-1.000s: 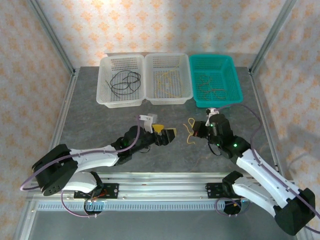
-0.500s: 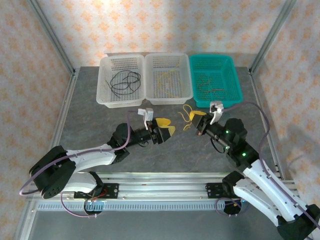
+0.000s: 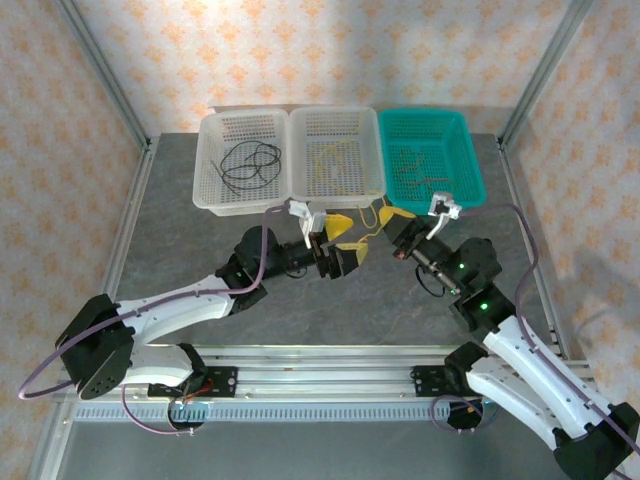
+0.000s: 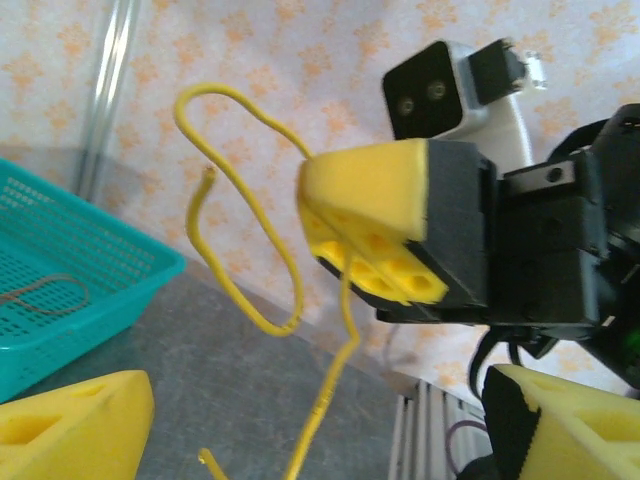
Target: Untangle the cables
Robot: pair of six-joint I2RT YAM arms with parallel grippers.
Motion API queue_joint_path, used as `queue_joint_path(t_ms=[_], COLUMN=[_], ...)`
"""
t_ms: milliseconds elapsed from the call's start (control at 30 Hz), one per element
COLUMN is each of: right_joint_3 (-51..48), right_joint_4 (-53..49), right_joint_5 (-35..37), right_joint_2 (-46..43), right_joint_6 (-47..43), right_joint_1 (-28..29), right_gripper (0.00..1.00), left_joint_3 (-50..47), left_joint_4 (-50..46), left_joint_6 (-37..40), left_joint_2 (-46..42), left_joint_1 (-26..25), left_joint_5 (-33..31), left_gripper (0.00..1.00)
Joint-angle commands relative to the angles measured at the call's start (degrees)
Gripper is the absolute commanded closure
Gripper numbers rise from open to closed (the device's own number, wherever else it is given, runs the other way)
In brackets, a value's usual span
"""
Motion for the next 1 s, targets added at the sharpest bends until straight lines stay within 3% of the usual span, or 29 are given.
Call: queue_joint_path(t_ms=[0, 100, 367, 533, 700, 800, 867, 967], right_joint_3=[3.0, 3.0, 3.5, 3.3, 3.2, 3.2, 3.6, 4.6], right_joint_4=[1.7, 0.4, -0.2, -0.4, 0.2, 0.0, -1.4, -5.6], right_joint_5=[-5.7, -6.9, -9.4, -10.4, -11.9, -11.7, -10.6, -6.7], right_joint_2=[-1.0, -2.2, -1.7, -1.7, -1.1, -0.9, -1.0, -1.1], right_joint_6=[-5.1, -8.3, -9.1, -8.9, -8.5, -8.7, -9.3, -11.1], right_joint_1=[0.4, 0.4, 0.4, 0.4, 0.4, 0.4, 0.4, 0.4], right_gripper=[1.0, 1.0, 1.0, 1.0, 1.0, 1.0, 1.0, 1.0], left_joint_3=[-1.2, -4.0, -0.8, 0.1, 3.1, 3.7, 3.8, 2.9], left_joint_4=[1.7, 9.1, 15.2, 15.9, 14.9, 15.3, 14.9, 10.0], left_joint_6=[0.6, -5.0, -9.9, -10.4, -10.5, -10.8, -10.7, -8.4], left_joint_2=[-2.8, -3.8, 0.3, 1.2, 4.0, 5.5, 5.6, 3.3], left_joint_1=[2.0, 4.4, 4.7, 4.7, 4.7, 4.8, 5.0, 6.0], left_joint_5=[-1.5, 1.8, 12.0, 11.7, 10.3, 9.9, 8.7, 4.0], left_gripper=[0.16, 0.17, 0.28, 0.36, 0.55, 0.76, 0.97, 1.0])
